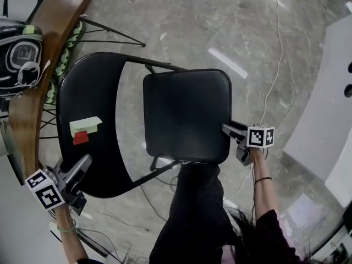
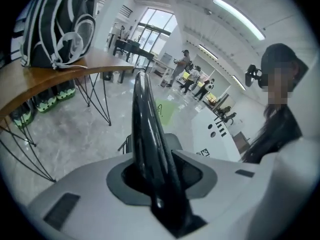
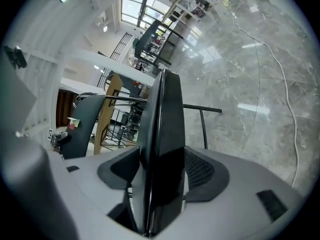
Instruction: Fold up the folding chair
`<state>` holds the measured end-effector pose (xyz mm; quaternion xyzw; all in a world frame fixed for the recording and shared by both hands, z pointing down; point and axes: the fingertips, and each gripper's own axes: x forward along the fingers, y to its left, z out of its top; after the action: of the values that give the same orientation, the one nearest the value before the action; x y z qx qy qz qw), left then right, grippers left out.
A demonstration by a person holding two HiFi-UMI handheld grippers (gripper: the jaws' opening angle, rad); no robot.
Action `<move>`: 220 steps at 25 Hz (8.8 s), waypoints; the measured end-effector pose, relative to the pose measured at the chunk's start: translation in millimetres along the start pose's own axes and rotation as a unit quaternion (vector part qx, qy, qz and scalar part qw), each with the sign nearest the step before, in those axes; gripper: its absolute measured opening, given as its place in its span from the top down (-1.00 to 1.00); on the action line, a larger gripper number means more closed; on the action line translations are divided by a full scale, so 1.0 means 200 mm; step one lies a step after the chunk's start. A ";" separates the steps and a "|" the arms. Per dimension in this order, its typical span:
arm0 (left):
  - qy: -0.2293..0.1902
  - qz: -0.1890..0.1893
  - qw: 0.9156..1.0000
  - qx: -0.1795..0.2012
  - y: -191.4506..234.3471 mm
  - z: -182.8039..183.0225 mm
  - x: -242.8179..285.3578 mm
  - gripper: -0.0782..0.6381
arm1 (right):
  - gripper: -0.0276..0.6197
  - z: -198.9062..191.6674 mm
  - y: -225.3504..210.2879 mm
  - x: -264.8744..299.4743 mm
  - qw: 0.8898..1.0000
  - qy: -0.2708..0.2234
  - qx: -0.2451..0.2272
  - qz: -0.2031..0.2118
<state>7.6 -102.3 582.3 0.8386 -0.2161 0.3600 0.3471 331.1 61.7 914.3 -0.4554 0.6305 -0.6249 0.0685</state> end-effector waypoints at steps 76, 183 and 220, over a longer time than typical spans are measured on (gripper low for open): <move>0.067 0.151 0.976 0.143 0.09 0.32 -0.86 0.44 | 0.04 -0.16 2.54 1.06 0.994 0.017 -0.032 0.107; -0.238 0.265 0.915 0.191 1.51 1.02 -1.64 0.07 | 0.41 0.08 2.99 2.34 0.997 0.029 -0.050 0.052; -0.447 0.081 0.870 -0.191 0.46 -0.07 -1.81 0.29 | 0.21 -0.18 3.55 0.90 0.961 -0.019 -0.226 0.156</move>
<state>-288.8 -112.6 356.0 0.8070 -0.4799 -0.0741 0.3362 -142.6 -168.9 405.1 -0.3668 0.8171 -0.4388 0.0729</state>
